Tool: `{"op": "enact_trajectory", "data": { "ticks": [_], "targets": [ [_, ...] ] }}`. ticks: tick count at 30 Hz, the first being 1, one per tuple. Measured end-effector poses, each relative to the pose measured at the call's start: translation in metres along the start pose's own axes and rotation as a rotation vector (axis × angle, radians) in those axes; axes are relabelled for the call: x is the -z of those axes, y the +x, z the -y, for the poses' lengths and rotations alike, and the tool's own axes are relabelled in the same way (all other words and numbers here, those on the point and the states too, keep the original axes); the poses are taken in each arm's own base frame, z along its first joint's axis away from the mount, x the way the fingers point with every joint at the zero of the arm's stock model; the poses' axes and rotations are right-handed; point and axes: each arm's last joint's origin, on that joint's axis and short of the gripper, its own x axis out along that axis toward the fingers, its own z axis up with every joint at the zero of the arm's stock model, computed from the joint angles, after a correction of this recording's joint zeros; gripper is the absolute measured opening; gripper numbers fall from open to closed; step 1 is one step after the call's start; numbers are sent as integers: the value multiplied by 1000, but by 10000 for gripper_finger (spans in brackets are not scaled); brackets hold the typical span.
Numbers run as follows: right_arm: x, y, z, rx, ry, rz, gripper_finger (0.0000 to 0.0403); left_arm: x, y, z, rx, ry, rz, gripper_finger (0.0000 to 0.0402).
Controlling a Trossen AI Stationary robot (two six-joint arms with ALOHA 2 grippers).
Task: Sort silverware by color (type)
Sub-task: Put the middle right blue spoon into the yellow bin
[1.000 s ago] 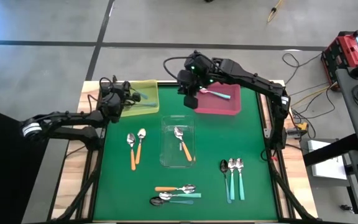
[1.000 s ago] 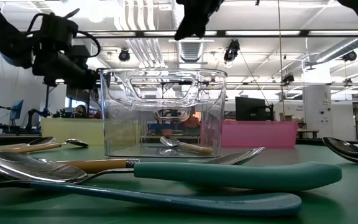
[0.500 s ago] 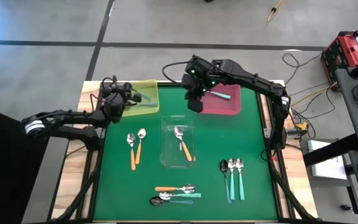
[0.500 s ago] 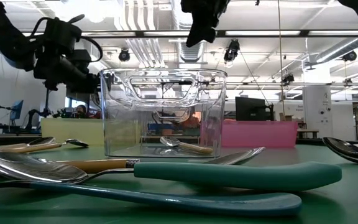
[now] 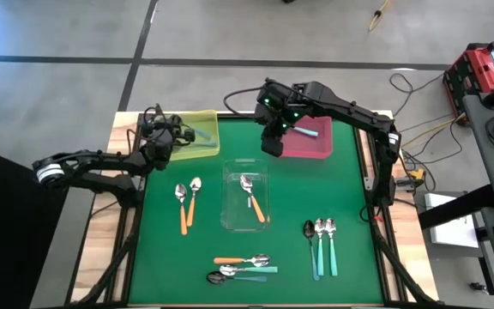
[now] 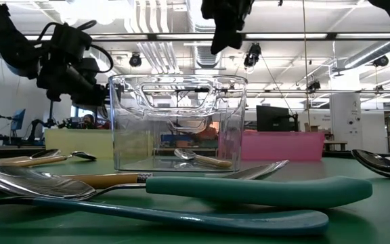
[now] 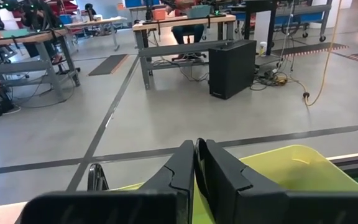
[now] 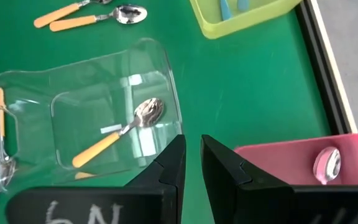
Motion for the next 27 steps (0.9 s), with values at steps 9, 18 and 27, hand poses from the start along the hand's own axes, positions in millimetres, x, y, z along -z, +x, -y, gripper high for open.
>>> {"op": "enact_trajectory", "data": {
  "ticks": [9, 18, 27],
  "targets": [
    [1, 0, 0, 0, 14, -8, 43, 4, 0, -1, -21, 45, -28, 12],
    [1, 0, 0, 0, 16, -7, 43, 7, 0, -1, -21, 82, -49, 20],
    [1, 0, 0, 0, 14, -7, 43, 15, -1, -3, -30, 84, -111, 25]
  ]
}}
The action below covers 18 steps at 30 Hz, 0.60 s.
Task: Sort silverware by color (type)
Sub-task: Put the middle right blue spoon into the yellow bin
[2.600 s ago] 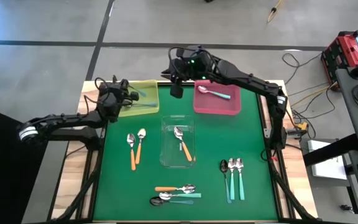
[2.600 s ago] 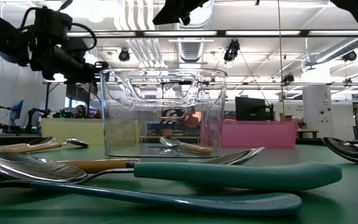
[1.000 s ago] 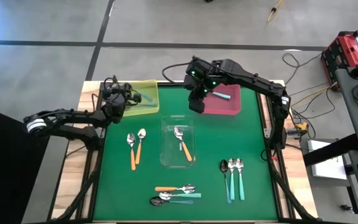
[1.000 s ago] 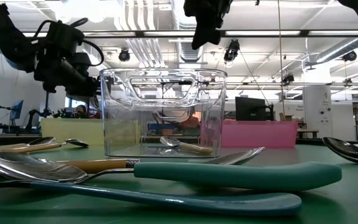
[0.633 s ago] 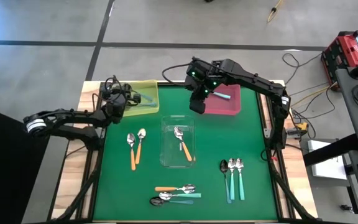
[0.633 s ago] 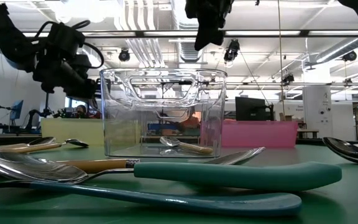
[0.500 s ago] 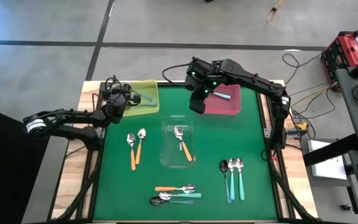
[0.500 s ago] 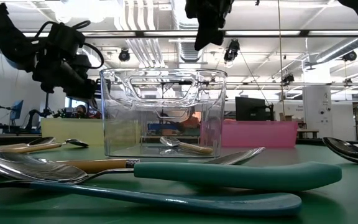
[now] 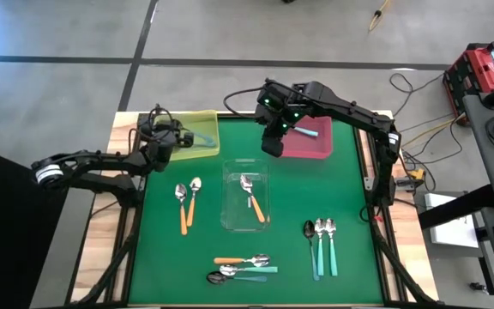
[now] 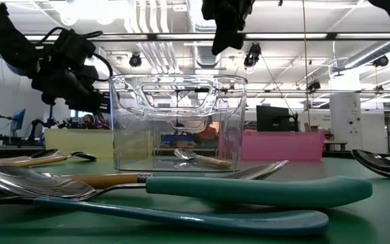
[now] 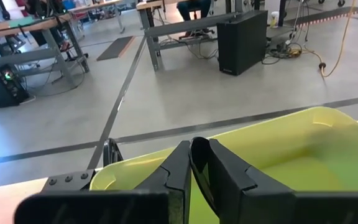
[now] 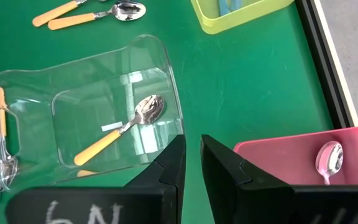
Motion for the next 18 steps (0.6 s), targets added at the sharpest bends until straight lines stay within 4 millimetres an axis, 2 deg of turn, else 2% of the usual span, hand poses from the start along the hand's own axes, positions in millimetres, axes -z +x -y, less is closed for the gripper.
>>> {"op": "enact_trajectory", "data": {
  "ticks": [18],
  "targets": [
    [0, 0, 0, 3, -1, 1, 43, 8, -4, -5, -5, 46, -77, 30]
  ]
}}
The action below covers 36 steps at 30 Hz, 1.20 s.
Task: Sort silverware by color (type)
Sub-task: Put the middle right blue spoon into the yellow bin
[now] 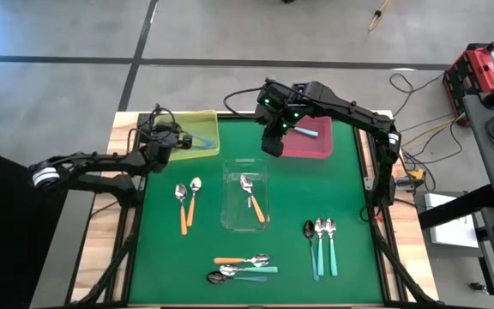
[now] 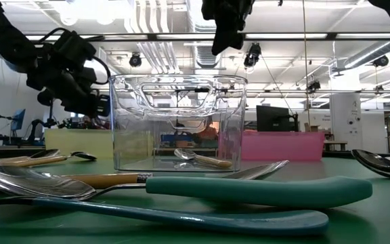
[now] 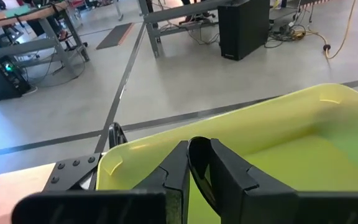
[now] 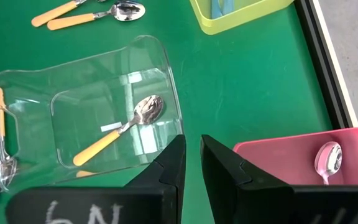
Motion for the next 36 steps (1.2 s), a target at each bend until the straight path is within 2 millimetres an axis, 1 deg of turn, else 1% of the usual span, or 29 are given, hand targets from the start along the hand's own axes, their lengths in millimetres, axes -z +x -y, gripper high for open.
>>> {"op": "enact_trajectory", "data": {
  "ticks": [5, 8, 15, 36],
  "targets": [
    [0, 0, 1, 35, -1, -3, 43, -1, -2, -1, 5, -19, 0, 31],
    [0, 0, 2, 51, 0, -4, 43, 1, -2, -1, 3, -11, -8, 38],
    [0, 0, 2, 51, 0, -4, 43, 8, -2, -3, -6, -9, -60, 55],
    [0, 0, 2, 51, -9, 1, 43, 15, -3, -6, -32, -94, -114, 57]
  ]
}}
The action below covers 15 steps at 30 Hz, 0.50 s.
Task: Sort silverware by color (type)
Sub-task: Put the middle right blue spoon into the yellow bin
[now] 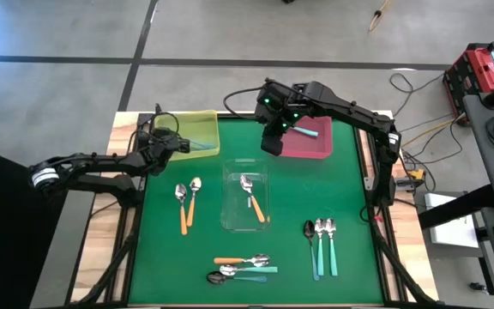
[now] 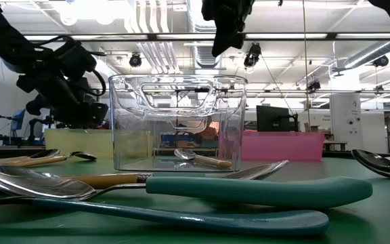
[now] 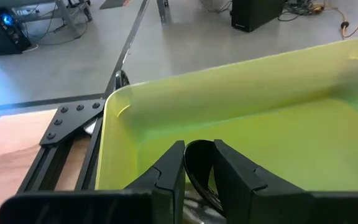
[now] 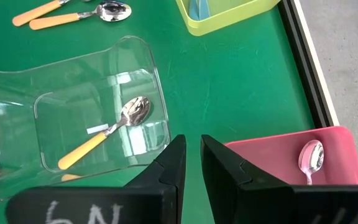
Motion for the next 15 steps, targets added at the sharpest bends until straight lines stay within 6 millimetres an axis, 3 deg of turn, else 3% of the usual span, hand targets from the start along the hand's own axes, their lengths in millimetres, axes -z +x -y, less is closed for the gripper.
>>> {"op": "enact_trajectory", "data": {
  "ticks": [15],
  "targets": [
    [0, 0, 0, -1, -6, 0, 43, 1, 0, -1, -8, -2, -7, 57]
  ]
}}
